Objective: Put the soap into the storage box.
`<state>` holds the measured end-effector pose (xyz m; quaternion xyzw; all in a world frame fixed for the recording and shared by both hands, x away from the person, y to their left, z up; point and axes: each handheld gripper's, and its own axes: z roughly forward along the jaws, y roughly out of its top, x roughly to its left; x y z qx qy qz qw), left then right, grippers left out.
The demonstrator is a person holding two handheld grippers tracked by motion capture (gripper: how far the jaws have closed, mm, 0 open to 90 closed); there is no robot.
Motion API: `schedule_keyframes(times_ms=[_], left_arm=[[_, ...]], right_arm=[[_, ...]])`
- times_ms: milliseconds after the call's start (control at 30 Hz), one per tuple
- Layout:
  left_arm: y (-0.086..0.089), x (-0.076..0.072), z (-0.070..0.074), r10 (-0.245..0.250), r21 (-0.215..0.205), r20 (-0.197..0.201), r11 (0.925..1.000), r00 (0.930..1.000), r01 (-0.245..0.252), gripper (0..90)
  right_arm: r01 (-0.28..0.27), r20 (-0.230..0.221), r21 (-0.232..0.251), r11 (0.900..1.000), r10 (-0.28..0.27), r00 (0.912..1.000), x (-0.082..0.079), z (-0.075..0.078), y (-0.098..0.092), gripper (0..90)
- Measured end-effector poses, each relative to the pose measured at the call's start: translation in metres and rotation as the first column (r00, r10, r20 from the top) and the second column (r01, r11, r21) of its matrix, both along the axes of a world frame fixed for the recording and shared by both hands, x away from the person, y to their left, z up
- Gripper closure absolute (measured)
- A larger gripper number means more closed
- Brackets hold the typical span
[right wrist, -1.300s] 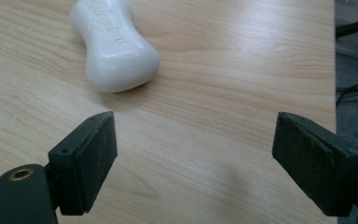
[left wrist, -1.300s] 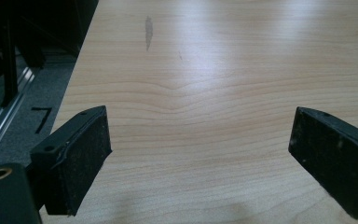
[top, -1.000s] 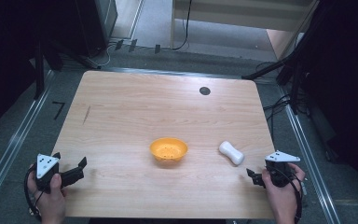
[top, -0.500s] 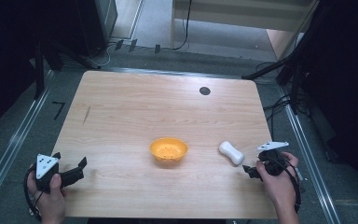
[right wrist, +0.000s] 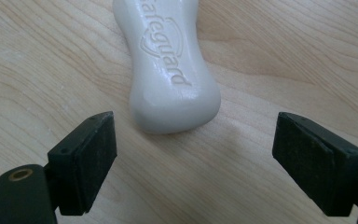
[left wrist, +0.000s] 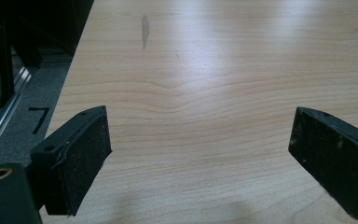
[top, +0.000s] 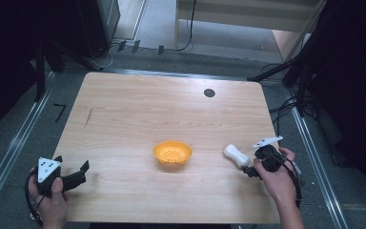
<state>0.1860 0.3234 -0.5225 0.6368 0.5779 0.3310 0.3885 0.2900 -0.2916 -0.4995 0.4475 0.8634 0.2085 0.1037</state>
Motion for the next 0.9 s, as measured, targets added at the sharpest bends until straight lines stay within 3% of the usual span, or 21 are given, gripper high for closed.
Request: schedule_keyframes(times_ms=[900], left_arm=[[0.000,0.001,0.000,-0.006,-0.004,-0.002,1.0000,1.0000,0.006,5.8]], right_arm=[[-0.019,-0.044,-0.011,1.000,0.019,0.9989,0.021,0.000,0.020,14.5]])
